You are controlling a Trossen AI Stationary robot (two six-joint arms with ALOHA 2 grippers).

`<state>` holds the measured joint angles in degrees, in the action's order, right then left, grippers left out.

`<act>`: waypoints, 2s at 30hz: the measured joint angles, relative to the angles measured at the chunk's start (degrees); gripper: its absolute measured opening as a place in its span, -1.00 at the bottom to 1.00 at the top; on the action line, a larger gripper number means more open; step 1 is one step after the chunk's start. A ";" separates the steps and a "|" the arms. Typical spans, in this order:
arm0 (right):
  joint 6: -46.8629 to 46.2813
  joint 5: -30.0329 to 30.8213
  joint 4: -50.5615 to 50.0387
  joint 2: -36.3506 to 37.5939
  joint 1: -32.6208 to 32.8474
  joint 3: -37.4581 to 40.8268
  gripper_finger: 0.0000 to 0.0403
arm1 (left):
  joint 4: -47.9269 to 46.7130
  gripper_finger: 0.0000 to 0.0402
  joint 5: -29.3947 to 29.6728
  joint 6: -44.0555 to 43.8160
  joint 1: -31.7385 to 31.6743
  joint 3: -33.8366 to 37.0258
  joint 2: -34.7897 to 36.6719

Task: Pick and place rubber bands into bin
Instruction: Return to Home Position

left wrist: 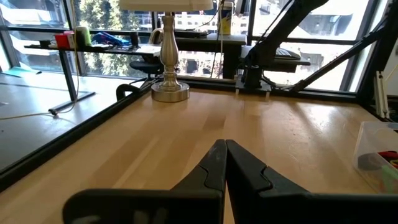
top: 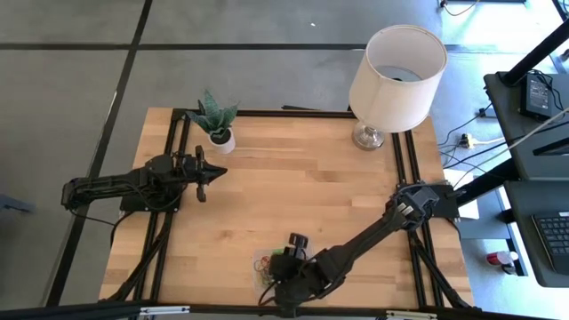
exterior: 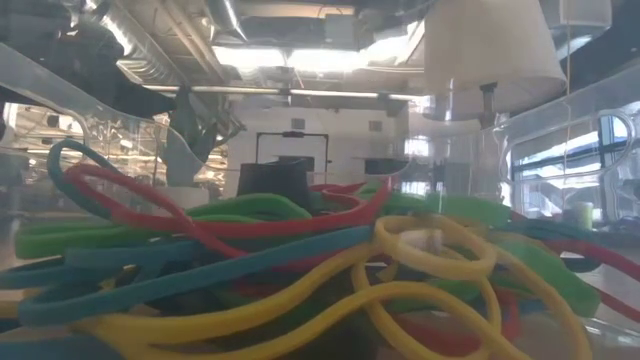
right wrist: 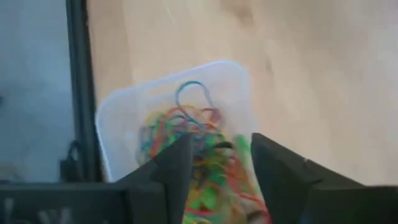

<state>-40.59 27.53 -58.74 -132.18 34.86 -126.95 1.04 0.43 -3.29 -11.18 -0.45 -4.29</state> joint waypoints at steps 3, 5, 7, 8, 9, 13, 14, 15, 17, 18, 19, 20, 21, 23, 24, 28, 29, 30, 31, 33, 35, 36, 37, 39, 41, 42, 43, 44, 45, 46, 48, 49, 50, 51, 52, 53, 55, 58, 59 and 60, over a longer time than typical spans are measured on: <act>4.61 0.16 -7.44 0.06 0.00 -2.86 -0.40 | 0.00 -0.99 0.00 0.00 0.00 0.00 0.00; 6.20 0.93 -13.16 0.34 -0.22 -2.95 -0.64 | 0.00 -0.99 0.00 0.00 -0.02 0.00 0.00; 6.56 2.96 -17.59 0.64 -0.77 -2.89 -0.88 | 0.00 -0.99 0.00 0.00 0.00 0.00 0.00; 7.24 3.80 -18.89 0.91 -1.16 -2.89 -0.94 | 0.00 -0.99 0.00 0.00 -0.01 0.00 0.00; 8.24 4.14 -20.45 1.26 -1.58 -2.89 -0.95 | 0.00 -0.99 0.00 0.00 0.00 0.00 0.00; 12.57 4.41 -19.33 3.55 -3.14 0.53 -0.97 | 0.00 -0.99 0.00 0.00 -0.01 0.00 0.00; 13.40 4.26 -18.07 4.68 -3.47 2.94 -0.98 | -0.02 -0.99 0.00 0.00 0.00 0.00 0.00; 14.17 4.08 -16.20 6.18 -3.68 5.86 -0.98 | -0.02 -0.99 0.00 0.00 -0.01 0.00 0.00; 15.50 3.49 -11.69 10.38 -4.08 13.82 -0.98 | 0.02 -0.99 0.00 0.00 0.00 0.00 0.00; 16.20 2.91 -8.79 12.91 -4.29 18.68 -0.97 | 0.00 -0.99 0.00 0.00 -0.01 0.00 0.00; 16.90 1.88 -5.50 15.78 -4.42 23.72 -0.98 | 0.00 -0.99 0.00 0.00 -0.02 0.00 0.00; 17.24 1.06 -1.38 19.13 -4.64 29.09 -0.98 | 0.02 -0.99 0.00 0.00 0.00 0.00 0.00; 17.45 0.16 2.70 22.86 -4.82 34.79 -0.99 | 0.00 -0.99 0.00 0.00 0.00 0.00 0.00; 18.35 -1.77 11.47 30.91 -5.16 45.72 -0.98 | -0.02 -0.99 0.00 0.00 0.00 0.00 0.00; 18.77 -2.73 16.22 35.25 -5.30 51.13 -0.98 | 0.00 -0.99 0.00 0.00 -0.02 0.00 0.00; 21.46 -5.81 32.48 52.48 -5.52 71.17 -0.98 | 0.00 -0.99 0.00 0.00 0.00 0.00 0.00; 22.20 -6.53 36.06 56.62 -5.52 75.58 -0.99 | 0.00 -0.99 0.00 0.00 0.00 0.00 0.00; 23.12 -7.03 38.97 60.68 -5.52 79.71 -0.99 | -0.02 -0.99 0.00 0.00 0.00 0.00 0.00; 24.49 -7.89 41.53 64.79 -5.52 83.79 -0.99 | -0.02 -0.99 0.00 0.00 0.00 0.00 0.00; 27.20 -9.97 45.43 72.38 -5.56 90.95 -0.99 | 0.00 -0.99 0.00 0.00 -0.02 0.00 0.00; 30.82 -12.56 49.09 79.49 -6.07 97.14 -0.99 | -0.01 -0.99 0.00 0.00 0.00 0.00 0.00; 32.53 -14.55 50.96 82.89 -6.59 99.91 -0.99 | 0.00 -0.99 0.00 0.00 0.00 0.00 0.00; 33.79 -16.38 52.50 85.96 -7.28 102.28 -0.99 | 0.00 -0.99 0.00 0.00 0.00 0.00 0.00; 34.17 -19.49 54.72 91.29 -9.27 106.34 -0.99 | -0.02 -0.99 0.00 0.00 -0.01 0.00 0.00; 33.78 -21.70 55.73 95.67 -11.38 109.43 -0.99 | 0.00 -0.99 0.00 0.00 0.00 0.00 0.00; 33.80 -22.32 55.78 97.77 -12.40 110.81 -0.99 | -0.02 -0.99 0.00 0.00 0.00 0.00 0.02; 33.86 -22.76 56.08 99.60 -13.27 112.10 -0.99 | -0.01 -0.99 0.00 0.00 0.00 0.00 0.01; 34.07 -22.90 56.55 101.36 -14.03 113.32 -0.99 | 0.00 -0.99 0.00 0.00 -0.02 0.00 0.00; 34.58 -23.12 57.02 103.12 -14.72 114.43 -0.99 | -0.02 -0.99 0.00 0.00 -0.02 0.00 0.00; 34.93 -23.38 57.74 104.77 -15.32 115.50 -0.99 | 0.00 -0.99 0.00 0.00 -0.01 0.00 0.00; 35.05 -25.11 59.51 108.15 -16.58 117.42 -0.99 | 0.00 -0.99 0.00 0.00 -0.02 0.00 0.00; 35.05 -26.01 59.81 109.69 -17.18 118.14 -0.99 | -0.02 -0.99 0.00 0.00 -0.02 0.00 0.00; 35.05 -26.48 59.86 111.20 -17.75 118.78 -0.99 | 0.00 -0.99 0.00 0.00 -0.01 0.00 0.02; 35.06 -26.94 59.88 112.64 -18.27 119.43 -0.99 | -0.01 -0.99 0.00 0.00 -0.01 0.00 0.01; 35.07 -27.21 59.89 114.07 -18.72 120.07 -0.99 | 0.00 -0.99 0.00 0.00 -0.02 0.00 0.00; 35.09 -27.28 59.88 115.44 -19.15 120.68 -0.99 | -0.01 -0.99 0.00 0.00 -0.02 0.00 0.02; 35.09 -27.30 60.00 118.37 -20.10 121.92 -0.99 | -0.01 -0.99 0.00 0.00 -0.01 0.00 0.01; 35.24 -27.32 60.37 122.23 -21.88 123.33 -0.99 | -0.01 -0.99 0.00 0.00 -0.02 0.00 0.00; 35.24 -27.32 60.38 123.41 -22.49 123.81 -0.99 | -0.01 -0.99 0.00 0.00 -0.02 0.00 0.00; 35.26 -27.32 60.71 124.66 -23.09 124.39 -0.99 | -0.01 -0.99 0.00 0.00 -0.02 0.00 0.00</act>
<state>-5.33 0.21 1.97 -7.52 11.77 -2.56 1.03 0.43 -3.29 -11.20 -0.45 -4.29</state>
